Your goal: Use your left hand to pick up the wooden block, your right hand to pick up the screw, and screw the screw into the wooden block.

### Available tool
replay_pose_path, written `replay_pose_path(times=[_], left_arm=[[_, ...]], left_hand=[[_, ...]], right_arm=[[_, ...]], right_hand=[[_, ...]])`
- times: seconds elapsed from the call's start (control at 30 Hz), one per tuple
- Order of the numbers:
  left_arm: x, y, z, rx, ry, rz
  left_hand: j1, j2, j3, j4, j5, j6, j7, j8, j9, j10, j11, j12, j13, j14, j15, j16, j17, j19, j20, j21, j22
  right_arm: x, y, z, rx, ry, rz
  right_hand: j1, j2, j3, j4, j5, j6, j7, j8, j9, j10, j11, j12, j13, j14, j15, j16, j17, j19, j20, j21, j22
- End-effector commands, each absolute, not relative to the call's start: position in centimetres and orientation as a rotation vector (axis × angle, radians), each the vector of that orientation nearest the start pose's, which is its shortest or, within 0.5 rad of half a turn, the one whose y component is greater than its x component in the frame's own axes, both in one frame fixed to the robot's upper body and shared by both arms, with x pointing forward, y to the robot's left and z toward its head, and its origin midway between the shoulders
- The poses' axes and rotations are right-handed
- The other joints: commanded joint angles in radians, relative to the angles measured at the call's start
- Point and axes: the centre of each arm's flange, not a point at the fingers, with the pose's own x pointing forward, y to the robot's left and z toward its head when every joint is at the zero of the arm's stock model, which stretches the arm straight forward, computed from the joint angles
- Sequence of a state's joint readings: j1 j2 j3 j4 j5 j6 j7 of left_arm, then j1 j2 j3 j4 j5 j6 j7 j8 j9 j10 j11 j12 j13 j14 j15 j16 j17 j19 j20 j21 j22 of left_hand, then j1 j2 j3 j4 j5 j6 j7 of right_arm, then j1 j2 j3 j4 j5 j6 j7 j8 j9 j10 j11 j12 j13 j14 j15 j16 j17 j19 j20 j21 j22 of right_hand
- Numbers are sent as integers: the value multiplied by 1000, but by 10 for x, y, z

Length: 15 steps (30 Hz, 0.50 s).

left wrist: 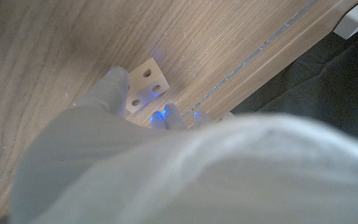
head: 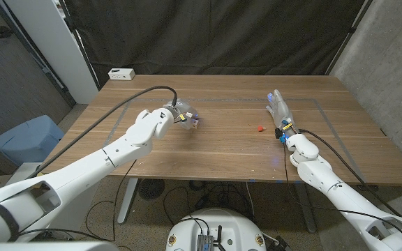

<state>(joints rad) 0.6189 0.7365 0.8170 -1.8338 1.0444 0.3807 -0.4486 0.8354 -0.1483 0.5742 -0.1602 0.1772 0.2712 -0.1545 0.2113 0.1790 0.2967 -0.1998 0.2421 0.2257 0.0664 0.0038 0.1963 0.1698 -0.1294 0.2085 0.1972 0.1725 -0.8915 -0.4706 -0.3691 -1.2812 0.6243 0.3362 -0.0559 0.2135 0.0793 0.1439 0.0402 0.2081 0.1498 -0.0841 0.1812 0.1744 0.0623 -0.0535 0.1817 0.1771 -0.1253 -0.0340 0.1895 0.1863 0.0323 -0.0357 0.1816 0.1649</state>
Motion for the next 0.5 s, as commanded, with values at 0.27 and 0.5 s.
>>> replay_pose_path(times=[0.27, 0.5], left_arm=[[614, 152, 17, 1932, -414, -11], [615, 148, 16, 1929, -419, -11]], left_hand=[[15, 11, -11, -1, 2, 35, -4, 5, 6, 31, -9, 14, 7, 29, -9, 8, 5, 19, 3, 3, 1], [24, 14, -20, -1, 0, 69, -9, 10, 7, 72, -9, 28, 12, 58, -18, 13, 6, 36, 3, 3, 1]], right_arm=[[655, -291, -65, 94, -564, 113], [655, -293, -67, 99, -561, 107]], right_hand=[[-5, 8, 1, -7, 4, 7, -6, 5, 2, -3, -6, 5, 3, -7, -28, 3, 0, 5, -31, 5, 3], [-5, 8, 2, -8, 5, 9, -6, 6, 2, -1, -5, 5, 3, -5, -27, 4, 0, 6, -31, 6, 3]])
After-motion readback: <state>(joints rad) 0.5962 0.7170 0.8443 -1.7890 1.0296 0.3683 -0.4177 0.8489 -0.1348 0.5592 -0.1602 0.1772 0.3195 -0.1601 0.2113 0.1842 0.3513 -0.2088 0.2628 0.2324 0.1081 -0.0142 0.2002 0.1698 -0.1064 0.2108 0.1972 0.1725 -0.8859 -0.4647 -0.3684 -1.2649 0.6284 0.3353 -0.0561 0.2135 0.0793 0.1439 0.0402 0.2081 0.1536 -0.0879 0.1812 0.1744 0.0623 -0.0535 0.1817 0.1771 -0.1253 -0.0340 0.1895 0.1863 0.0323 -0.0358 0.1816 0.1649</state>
